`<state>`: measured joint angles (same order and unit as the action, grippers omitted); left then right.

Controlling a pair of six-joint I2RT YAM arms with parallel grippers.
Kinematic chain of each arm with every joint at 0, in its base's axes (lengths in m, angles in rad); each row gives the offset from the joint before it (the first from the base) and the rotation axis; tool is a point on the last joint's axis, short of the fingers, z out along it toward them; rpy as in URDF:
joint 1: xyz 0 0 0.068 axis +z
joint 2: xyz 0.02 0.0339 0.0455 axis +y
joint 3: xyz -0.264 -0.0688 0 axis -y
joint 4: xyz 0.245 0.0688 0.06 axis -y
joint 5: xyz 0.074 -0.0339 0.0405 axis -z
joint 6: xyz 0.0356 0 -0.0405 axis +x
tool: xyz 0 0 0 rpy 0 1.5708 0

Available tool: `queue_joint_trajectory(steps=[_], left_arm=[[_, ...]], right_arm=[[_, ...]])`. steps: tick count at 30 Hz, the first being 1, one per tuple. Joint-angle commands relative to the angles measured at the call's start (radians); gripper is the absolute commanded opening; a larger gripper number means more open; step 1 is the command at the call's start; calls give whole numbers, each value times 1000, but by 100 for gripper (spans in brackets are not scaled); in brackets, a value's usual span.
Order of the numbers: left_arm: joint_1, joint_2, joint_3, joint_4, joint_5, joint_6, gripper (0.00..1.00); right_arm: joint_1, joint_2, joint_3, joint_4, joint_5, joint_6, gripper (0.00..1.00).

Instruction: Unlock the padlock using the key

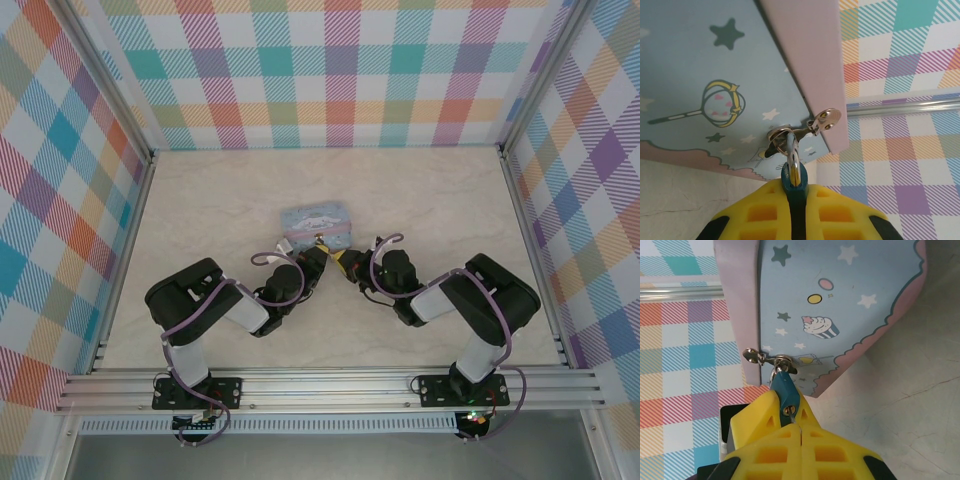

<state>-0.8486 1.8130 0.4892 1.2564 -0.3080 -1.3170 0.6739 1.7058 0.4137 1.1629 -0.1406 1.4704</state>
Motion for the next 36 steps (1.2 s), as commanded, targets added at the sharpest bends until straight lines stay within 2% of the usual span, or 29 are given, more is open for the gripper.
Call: queue_joint_trajectory(steps=[1, 19, 27, 36], left_arm=[[-12, 3, 37, 60, 65, -4, 0], [-13, -2, 37, 63, 109, 0, 0], [-16, 6, 45, 63, 180, 13, 0], [-20, 32, 48, 55, 208, 33, 0]], right_arm=[[23, 8, 23, 57, -27, 8, 5], [-3, 10, 23, 76, -17, 9, 4], [-38, 21, 56, 88, -60, 7, 4], [-39, -2, 88, 56, -92, 1, 3]])
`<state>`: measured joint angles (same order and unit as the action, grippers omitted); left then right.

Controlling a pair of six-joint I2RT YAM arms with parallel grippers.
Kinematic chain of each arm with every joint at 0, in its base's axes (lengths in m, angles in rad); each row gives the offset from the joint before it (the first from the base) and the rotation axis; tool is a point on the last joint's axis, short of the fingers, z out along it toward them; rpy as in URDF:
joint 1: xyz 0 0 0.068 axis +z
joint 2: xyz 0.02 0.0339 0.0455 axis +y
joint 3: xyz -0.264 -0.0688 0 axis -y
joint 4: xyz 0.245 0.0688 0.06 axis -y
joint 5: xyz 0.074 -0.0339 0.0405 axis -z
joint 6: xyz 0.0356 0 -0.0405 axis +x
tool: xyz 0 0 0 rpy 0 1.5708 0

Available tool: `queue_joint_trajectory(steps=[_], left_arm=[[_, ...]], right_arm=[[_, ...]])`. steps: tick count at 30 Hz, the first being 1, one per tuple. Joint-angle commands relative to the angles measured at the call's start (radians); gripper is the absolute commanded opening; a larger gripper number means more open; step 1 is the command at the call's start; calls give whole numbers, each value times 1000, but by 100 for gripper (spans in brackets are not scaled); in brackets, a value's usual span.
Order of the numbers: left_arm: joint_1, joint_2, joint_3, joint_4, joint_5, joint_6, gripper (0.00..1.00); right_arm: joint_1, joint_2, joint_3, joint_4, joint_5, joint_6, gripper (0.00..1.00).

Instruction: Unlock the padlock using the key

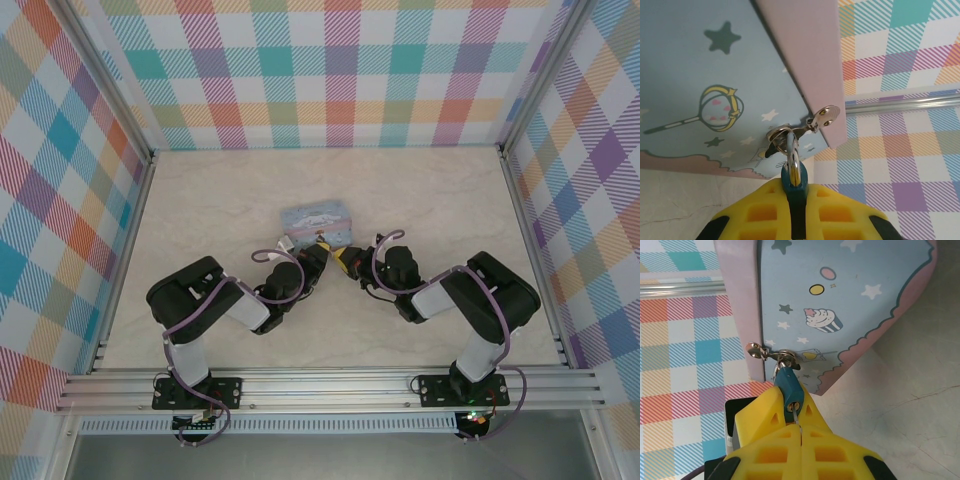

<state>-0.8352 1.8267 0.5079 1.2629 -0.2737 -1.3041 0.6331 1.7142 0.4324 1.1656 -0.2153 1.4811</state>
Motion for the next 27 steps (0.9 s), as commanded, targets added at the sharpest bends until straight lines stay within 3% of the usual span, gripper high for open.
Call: queue_joint_trajectory(steps=[1, 16, 27], left_arm=[[-34, 22, 30, 49, 172, 17, 0], [-40, 27, 52, 58, 200, 16, 0], [-39, 6, 17, 60, 181, 18, 0]], right_arm=[[3, -15, 74, 47, -23, -11, 3], [12, 19, 73, 68, -17, -3, 3], [-65, -67, 4, -2, -23, -59, 3]])
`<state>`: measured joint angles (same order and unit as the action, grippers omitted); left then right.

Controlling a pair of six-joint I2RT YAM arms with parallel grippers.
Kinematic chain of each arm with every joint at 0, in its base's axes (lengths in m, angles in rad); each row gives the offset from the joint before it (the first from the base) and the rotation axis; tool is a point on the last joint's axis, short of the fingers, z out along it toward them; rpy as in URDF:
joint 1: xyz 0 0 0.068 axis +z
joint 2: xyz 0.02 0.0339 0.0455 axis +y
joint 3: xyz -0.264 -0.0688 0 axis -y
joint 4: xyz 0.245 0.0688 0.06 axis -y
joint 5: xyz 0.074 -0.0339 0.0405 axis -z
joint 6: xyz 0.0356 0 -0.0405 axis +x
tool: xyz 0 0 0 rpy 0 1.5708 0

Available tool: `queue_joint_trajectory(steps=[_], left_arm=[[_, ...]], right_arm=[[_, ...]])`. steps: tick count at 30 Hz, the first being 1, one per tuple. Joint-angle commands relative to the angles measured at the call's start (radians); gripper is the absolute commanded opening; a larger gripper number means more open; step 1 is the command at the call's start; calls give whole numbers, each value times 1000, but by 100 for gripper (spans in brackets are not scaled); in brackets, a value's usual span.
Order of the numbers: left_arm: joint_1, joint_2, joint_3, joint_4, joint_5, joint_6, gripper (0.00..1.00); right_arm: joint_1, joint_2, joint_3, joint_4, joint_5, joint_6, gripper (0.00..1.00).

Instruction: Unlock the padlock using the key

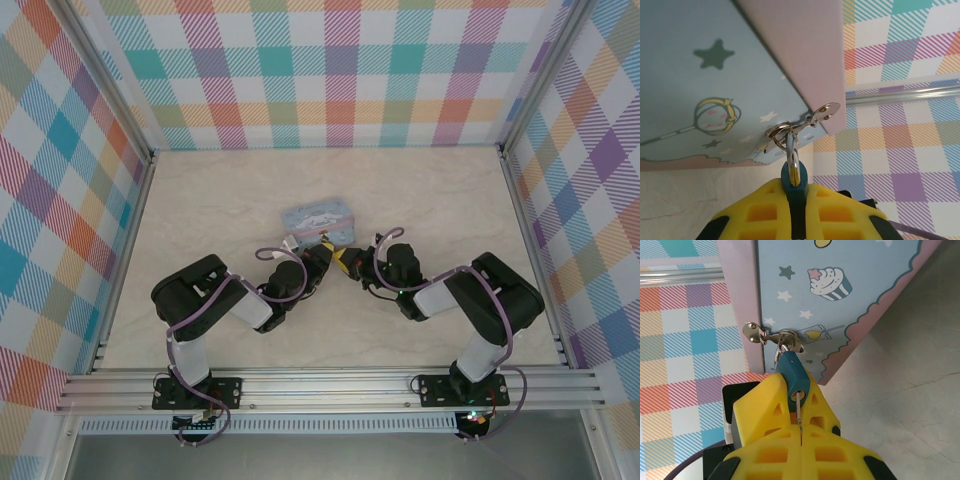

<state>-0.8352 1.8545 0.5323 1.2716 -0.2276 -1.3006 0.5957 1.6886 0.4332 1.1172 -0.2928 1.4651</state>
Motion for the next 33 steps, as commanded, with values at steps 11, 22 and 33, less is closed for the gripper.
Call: queue_joint_trajectory(steps=[11, 22, 33], left_arm=[[-38, -28, 1, 52, 159, 32, 0], [-36, -18, 13, 54, 175, 29, 0], [-37, 3, 44, 57, 125, -5, 0]], right_arm=[[-81, -49, -45, 81, 7, -43, 3], [-99, -97, -40, 2, -37, -77, 3], [-3, -70, -30, 13, 33, -51, 3]])
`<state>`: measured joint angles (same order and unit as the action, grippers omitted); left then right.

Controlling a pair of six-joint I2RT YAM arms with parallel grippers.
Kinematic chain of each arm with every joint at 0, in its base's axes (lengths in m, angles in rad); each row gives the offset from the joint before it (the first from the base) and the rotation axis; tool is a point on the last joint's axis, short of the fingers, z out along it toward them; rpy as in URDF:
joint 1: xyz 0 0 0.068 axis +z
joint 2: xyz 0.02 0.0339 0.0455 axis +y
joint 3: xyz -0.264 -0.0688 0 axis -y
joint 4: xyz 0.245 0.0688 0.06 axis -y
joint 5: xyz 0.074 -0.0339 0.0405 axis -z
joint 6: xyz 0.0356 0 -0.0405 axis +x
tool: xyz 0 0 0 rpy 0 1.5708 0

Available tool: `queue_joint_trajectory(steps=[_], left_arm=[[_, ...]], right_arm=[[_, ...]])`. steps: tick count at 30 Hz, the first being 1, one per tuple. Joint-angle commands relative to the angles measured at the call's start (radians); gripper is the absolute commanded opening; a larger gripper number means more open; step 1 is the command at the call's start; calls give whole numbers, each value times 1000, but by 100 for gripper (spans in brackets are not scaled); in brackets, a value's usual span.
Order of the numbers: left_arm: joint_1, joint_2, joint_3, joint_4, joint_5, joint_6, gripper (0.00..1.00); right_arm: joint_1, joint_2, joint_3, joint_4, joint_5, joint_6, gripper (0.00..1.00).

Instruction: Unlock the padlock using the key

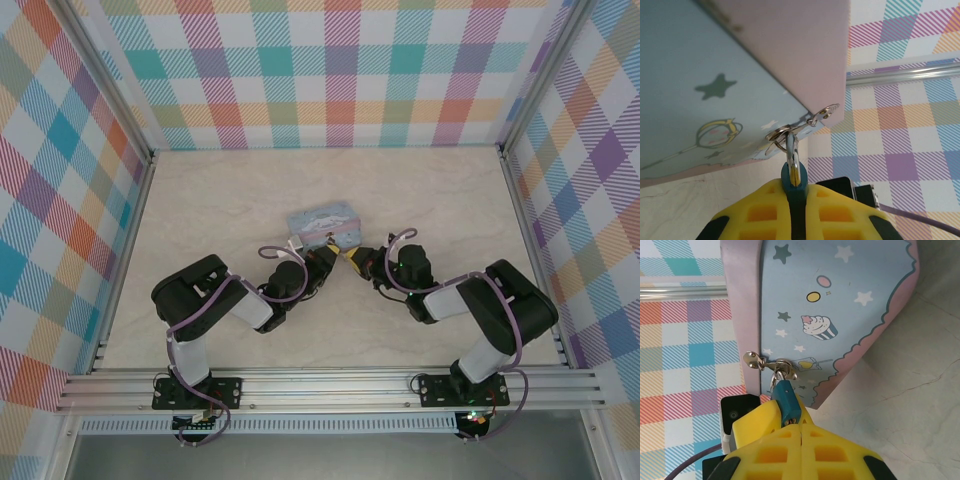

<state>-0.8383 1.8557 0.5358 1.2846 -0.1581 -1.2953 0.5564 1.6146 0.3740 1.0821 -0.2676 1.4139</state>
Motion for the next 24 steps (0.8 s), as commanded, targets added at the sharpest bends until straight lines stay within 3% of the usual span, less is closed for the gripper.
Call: queue_joint_trajectory(steps=[1, 24], left_arm=[[-35, 3, 44, 44, 58, -11, 0], [-36, 43, 51, 44, 72, -13, 0]], right_arm=[[39, 9, 32, 55, 7, 3, 3], [20, -16, 56, 31, 7, 1, 3]])
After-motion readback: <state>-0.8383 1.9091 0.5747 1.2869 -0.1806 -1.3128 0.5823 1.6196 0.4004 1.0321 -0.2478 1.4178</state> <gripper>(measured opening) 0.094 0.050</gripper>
